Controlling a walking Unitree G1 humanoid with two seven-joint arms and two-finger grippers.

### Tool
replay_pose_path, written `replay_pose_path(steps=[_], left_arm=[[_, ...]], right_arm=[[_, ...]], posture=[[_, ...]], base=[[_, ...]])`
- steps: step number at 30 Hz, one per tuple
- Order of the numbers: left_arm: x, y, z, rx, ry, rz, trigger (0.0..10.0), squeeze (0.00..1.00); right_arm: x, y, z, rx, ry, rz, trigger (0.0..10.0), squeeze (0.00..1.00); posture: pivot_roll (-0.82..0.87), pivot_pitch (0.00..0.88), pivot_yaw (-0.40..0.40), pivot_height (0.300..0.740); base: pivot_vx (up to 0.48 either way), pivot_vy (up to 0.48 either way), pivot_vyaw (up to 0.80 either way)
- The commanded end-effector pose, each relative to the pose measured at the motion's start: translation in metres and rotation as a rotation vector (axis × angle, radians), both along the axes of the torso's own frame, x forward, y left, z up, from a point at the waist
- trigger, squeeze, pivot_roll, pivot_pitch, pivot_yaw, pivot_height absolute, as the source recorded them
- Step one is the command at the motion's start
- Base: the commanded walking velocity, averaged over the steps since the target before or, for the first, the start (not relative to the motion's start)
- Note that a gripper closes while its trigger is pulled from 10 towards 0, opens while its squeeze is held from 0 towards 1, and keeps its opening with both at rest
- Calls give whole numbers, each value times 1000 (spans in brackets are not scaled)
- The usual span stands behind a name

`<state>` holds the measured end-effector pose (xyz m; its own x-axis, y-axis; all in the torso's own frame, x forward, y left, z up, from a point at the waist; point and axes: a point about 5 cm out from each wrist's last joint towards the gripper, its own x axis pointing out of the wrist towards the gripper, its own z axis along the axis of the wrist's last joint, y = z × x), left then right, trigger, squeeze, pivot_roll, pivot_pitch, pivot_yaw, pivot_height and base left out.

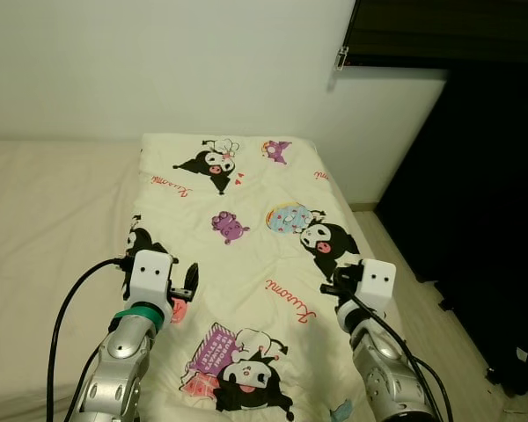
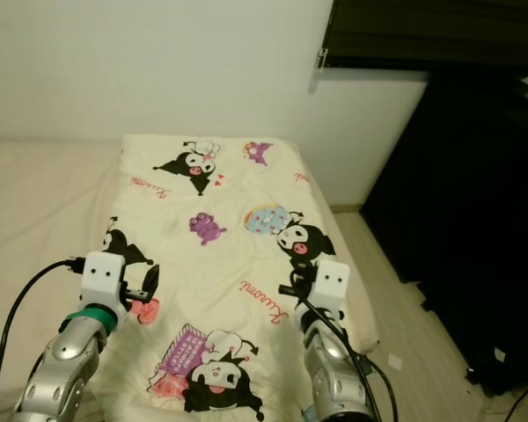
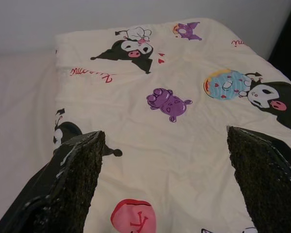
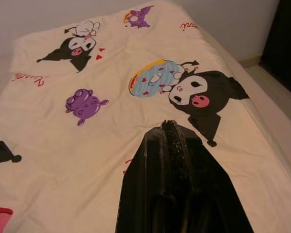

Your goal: Clean up the room

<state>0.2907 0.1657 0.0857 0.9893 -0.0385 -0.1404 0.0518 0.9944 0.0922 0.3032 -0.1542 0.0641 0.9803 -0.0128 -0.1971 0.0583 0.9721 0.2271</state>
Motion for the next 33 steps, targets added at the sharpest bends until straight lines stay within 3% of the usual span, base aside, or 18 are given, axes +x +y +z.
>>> replay_pose_path(steps=[1, 14, 33], left_arm=[[-4, 0, -6, -12, 28, -2, 10000, 0], [-3, -2, -4, -18, 24, -21, 10000, 0], [-3, -3, -4, -16, 25, -29, 10000, 0]], right_arm=[[-4, -6, -5, -4, 25, -23, 10000, 0], [-4, -5, -5, 0, 28, -26, 10000, 0], [-4, -5, -5, 2, 29, -28, 10000, 0]], posture=[[91, 0, -48, 740], [91, 0, -48, 740], [87, 0, -49, 740]], base=[[0, 0, 0], [0, 0, 0], [-274, 0, 0]])
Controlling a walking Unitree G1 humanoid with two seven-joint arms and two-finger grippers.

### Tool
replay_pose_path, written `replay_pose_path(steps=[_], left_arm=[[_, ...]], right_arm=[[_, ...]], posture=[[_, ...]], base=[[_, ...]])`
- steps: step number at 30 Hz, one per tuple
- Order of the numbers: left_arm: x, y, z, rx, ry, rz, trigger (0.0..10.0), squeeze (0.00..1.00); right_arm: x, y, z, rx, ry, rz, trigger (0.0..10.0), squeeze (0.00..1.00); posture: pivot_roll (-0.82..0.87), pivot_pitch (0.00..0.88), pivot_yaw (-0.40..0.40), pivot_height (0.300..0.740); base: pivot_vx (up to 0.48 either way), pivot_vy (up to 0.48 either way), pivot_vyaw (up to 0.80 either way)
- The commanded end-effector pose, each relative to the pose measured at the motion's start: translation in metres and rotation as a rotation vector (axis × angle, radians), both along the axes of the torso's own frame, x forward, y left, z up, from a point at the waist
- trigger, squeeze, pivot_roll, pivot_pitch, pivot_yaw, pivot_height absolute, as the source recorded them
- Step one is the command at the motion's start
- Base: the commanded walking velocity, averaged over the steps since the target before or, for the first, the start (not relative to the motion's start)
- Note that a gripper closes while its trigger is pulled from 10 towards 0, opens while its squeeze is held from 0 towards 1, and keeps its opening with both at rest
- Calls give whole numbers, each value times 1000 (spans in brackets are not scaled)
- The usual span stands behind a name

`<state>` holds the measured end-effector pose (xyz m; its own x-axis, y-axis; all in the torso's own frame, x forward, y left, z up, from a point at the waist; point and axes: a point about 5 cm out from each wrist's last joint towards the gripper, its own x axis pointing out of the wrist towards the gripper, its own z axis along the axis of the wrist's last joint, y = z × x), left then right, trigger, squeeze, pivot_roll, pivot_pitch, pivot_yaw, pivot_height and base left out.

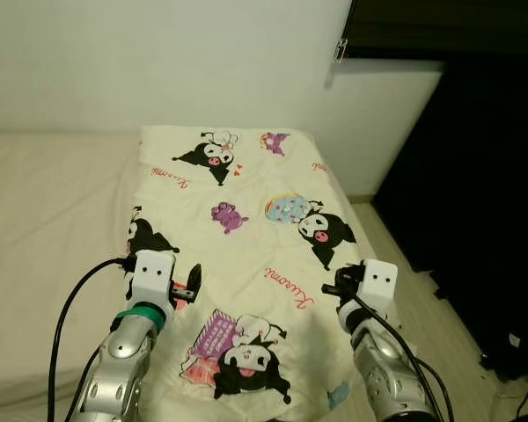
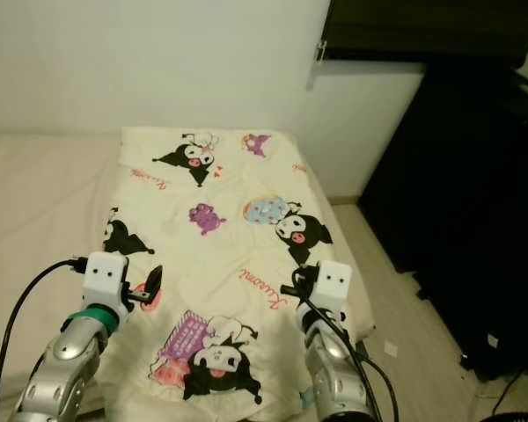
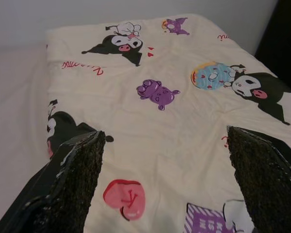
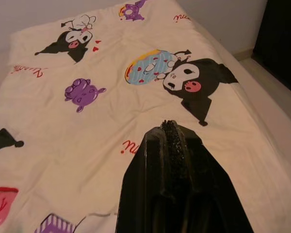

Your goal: Clean up the room

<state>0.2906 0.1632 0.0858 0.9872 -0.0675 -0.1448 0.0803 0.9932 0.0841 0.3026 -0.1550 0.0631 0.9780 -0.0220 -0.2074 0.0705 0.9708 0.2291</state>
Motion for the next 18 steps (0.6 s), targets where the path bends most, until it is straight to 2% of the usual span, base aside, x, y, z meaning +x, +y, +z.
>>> replay_pose_path(steps=[1, 18], left_arm=[[-3, -1, -4, -8, 21, -1, 10000, 0], [-3, 0, -4, -7, 23, -3, 10000, 0]], right_arm=[[-4, -4, -4, 0, 19, -18, 10000, 0], [-4, -5, -4, 0, 24, -18, 10000, 0]], posture=[[87, 0, -49, 740], [87, 0, -49, 740]], base=[[-277, 0, 0], [-277, 0, 0]])
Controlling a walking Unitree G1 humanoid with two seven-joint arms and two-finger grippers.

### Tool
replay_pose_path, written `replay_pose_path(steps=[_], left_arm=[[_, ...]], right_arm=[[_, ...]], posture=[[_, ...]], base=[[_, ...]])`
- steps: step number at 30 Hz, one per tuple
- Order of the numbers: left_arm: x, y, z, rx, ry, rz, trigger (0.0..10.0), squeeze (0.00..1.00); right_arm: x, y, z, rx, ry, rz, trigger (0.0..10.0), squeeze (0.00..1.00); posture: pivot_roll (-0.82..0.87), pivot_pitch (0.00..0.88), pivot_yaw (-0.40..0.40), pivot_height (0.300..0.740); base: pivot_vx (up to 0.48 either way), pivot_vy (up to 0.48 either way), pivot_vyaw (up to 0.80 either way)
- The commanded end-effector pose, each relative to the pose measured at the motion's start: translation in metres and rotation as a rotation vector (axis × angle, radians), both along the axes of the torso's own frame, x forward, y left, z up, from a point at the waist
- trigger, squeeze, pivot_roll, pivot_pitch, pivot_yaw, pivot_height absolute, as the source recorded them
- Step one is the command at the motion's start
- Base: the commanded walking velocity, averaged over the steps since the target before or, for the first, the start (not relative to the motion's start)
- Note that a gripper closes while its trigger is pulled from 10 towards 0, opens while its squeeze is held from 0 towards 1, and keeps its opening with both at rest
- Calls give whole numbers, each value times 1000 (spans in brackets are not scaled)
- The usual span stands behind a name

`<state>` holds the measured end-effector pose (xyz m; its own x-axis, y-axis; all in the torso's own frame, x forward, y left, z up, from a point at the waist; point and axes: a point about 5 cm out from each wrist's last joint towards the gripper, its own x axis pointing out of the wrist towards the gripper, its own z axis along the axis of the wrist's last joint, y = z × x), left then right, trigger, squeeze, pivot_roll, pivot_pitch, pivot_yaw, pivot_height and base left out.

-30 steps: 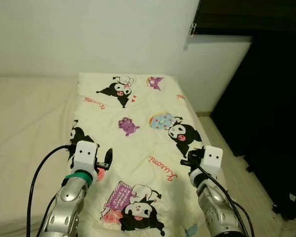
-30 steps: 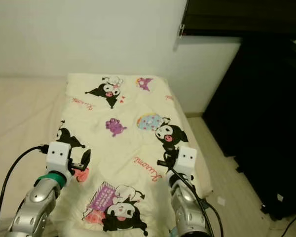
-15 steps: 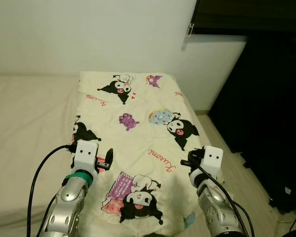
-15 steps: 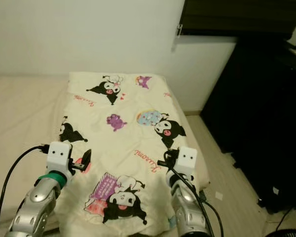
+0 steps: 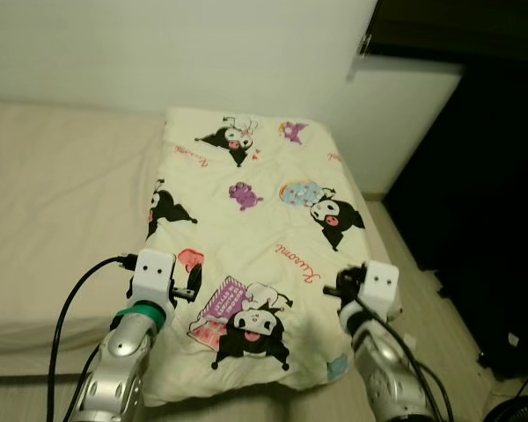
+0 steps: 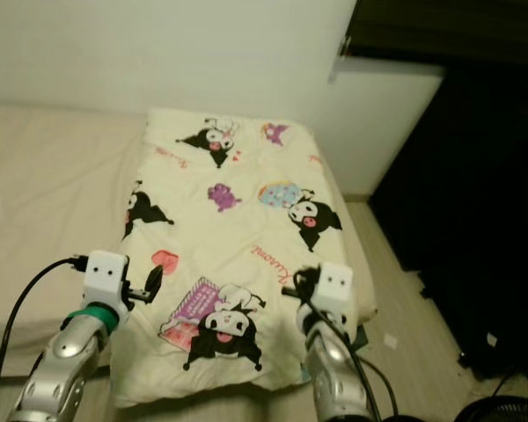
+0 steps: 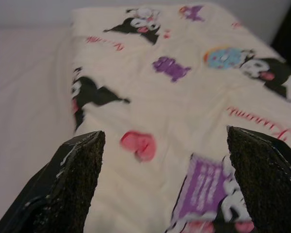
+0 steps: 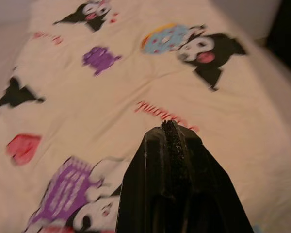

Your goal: Clean up the room

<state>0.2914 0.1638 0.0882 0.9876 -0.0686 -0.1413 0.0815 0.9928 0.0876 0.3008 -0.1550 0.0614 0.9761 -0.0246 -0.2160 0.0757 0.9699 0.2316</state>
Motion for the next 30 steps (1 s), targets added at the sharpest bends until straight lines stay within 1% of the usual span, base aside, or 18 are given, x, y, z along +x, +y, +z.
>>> replay_pose_path(steps=[1, 12, 19, 23, 27, 30], left_arm=[[-4, -1, -7, -10, 28, -1, 10000, 0], [-4, -2, -7, -12, 31, -4, 10000, 0], [-5, -2, -11, 0, 54, -3, 10000, 0], [-5, 1, -17, 19, 89, 22, 10000, 0], [-6, 0, -21, 33, 113, 9, 10000, 0], [-7, -1, -21, 28, 115, 9, 10000, 0]], right_arm=[[-2, -5, -2, -3, 15, -15, 10000, 0], [-1, -6, -3, -2, 21, -20, 10000, 0], [-2, -7, -4, -3, 27, -23, 10000, 0], [-2, -7, -5, -4, 32, -22, 10000, 0], [-2, -7, -6, -5, 38, -22, 10000, 0], [-3, -7, -8, -5, 48, -28, 10000, 0]], posture=[[85, 0, -50, 740], [83, 0, -51, 740], [81, 0, -54, 740], [83, 0, -57, 740], [83, 0, -57, 740], [86, 0, -59, 740]], base=[[-277, 0, 0], [-279, 0, 0], [0, 0, 0], [0, 0, 0], [0, 0, 0], [0, 0, 0]])
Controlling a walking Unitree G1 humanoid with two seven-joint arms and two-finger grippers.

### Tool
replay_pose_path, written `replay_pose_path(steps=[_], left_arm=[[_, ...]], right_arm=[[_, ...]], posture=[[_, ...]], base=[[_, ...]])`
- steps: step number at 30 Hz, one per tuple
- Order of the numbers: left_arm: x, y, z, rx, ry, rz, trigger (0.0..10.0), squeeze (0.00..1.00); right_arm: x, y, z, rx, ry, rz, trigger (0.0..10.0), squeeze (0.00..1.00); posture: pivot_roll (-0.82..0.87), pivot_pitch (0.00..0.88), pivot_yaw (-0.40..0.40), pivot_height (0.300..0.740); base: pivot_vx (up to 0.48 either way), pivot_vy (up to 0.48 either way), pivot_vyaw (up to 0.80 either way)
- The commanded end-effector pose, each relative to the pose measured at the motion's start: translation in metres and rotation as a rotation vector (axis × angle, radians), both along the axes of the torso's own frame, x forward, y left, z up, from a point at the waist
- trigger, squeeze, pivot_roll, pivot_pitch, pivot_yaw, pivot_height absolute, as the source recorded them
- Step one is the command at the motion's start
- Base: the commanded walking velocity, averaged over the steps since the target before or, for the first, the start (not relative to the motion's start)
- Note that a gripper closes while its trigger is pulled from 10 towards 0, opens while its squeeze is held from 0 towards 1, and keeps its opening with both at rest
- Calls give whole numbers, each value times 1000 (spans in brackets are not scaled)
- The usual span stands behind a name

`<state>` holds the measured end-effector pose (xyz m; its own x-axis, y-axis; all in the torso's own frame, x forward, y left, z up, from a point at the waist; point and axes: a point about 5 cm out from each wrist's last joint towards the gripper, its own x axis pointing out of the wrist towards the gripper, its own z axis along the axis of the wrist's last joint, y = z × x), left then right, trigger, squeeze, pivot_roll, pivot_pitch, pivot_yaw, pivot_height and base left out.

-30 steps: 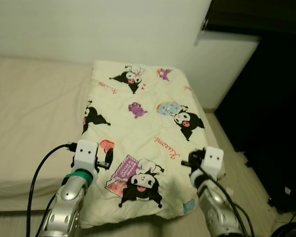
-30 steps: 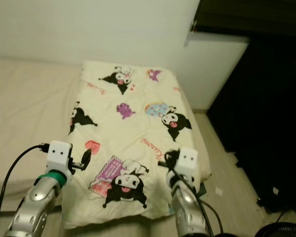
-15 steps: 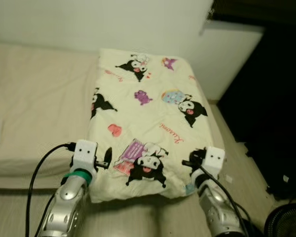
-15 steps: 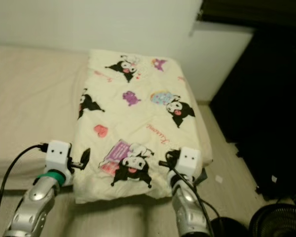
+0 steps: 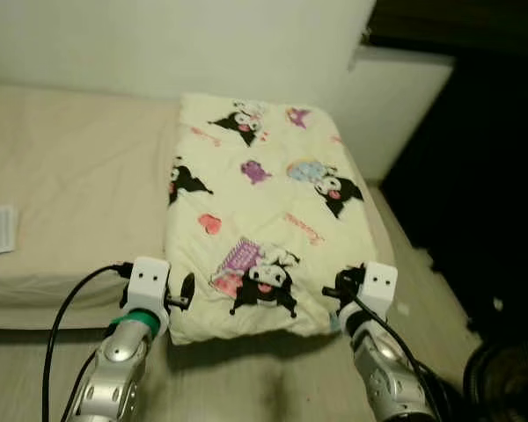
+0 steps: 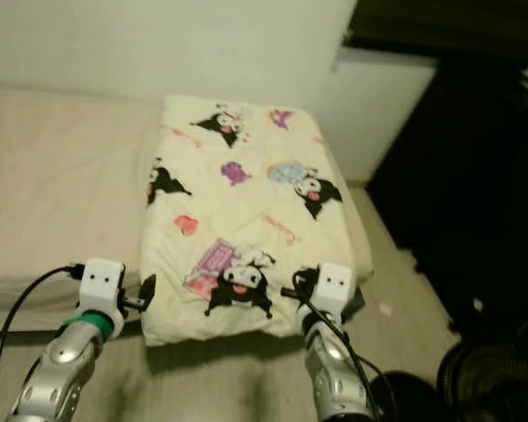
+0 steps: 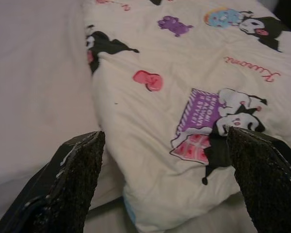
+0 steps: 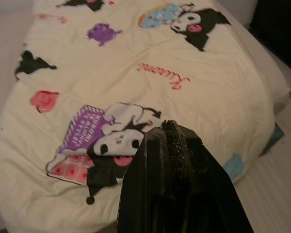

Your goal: Clean up the room

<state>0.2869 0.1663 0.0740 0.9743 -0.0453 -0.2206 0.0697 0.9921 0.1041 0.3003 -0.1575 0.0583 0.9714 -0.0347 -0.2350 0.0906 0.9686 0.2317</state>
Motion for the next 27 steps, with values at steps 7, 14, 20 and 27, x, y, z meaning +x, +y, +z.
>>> replay_pose_path(steps=[7, 14, 20, 27], left_arm=[[4, -5, -1, 15, 7, -3, 10000, 0], [13, -7, 5, 40, 0, -20, 10000, 0], [26, -9, 16, 54, -8, -55, 10000, 0], [31, -9, 23, 84, -7, -80, 10000, 0]], right_arm=[[-4, -6, -7, 17, 41, -43, 10000, 0], [-2, -7, -10, 27, 57, -73, 10000, 0], [-1, -8, -12, 71, 70, -156, 10000, 0], [-8, -13, -17, 69, 70, -227, 10000, 0]], posture=[[83, 0, -49, 740], [96, 0, -35, 740], [116, 0, 6, 740], [128, 0, 41, 740]], base=[[0, 0, 0], [0, 0, 0], [0, 0, 0], [0, 0, 0]])
